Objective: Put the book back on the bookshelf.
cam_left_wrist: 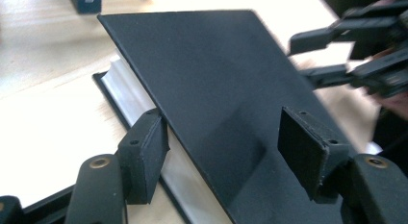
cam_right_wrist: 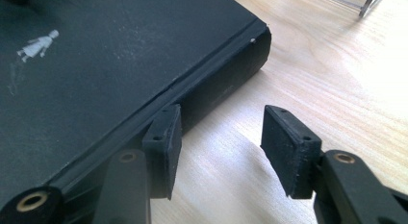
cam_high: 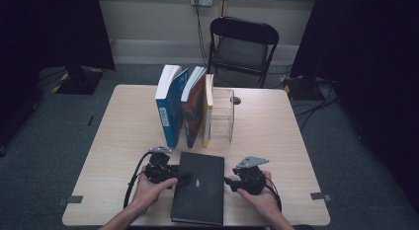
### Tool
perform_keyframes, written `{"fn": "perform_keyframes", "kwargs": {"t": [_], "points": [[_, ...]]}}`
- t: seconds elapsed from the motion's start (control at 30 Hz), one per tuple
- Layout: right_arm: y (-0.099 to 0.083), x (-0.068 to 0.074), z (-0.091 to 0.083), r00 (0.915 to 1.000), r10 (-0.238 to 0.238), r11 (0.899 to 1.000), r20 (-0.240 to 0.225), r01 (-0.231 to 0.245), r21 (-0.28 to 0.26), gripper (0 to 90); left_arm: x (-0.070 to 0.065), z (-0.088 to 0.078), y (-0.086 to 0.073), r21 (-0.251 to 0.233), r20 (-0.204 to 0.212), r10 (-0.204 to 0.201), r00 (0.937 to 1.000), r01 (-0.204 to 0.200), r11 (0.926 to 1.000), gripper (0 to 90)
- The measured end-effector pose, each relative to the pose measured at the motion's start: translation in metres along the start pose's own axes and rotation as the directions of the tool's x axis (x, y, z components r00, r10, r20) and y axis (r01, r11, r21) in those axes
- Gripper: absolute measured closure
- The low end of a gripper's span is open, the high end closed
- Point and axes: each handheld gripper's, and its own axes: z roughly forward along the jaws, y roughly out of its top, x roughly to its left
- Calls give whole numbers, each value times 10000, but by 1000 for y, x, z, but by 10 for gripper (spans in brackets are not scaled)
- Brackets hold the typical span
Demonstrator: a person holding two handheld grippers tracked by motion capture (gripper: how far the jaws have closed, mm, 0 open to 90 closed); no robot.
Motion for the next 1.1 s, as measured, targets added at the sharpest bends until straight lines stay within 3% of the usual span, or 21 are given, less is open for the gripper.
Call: {"fn": "perform_keyframes", "kwargs": {"t": [0.2,0.27,0.3,0.37,0.5,0.57,0.7,0.73,0.87,1.0,1.1], "points": [[0,-1,0,10000,59,10000,-7,-59,24,480,-3,-2,-2,-18,87,-50,9999,51,10000,358],[0,-1,0,10000,60,10000,-30,-60,21,479,-3,-4,-2,-128,308,-209,9993,213,9997,359],[0,-1,0,10000,55,10000,-24,-55,18,478,-5,-5,-2,-85,625,-333,9975,339,9994,361],[0,-1,0,10000,46,10000,-16,-46,10,477,-9,-6,-3,-159,902,-153,9958,168,9997,400],[0,0,0,10000,6,10000,25,-6,-10,478,-17,0,-5,164,1218,-114,9925,94,9998,379],[0,0,0,10000,-46,10000,71,46,-21,479,-21,5,-6,215,914,-48,9958,28,9998,381],[0,1,0,9999,-77,10000,107,77,1,479,-17,10,-9,470,672,-391,9970,360,9982,349],[0,1,0,9999,-76,10000,113,76,11,478,-14,10,-8,425,851,-648,9943,614,9972,365],[0,0,0,10000,-58,10000,53,58,-29,471,-10,11,-6,389,883,-729,9934,697,9968,373],[0,0,0,10000,-73,10000,52,74,-34,467,-12,17,-1,441,895,-506,9947,468,9979,385],[0,0,0,10000,-34,10000,63,34,-25,462,-14,25,3,521,1155,-405,9925,347,9980,389]]}}
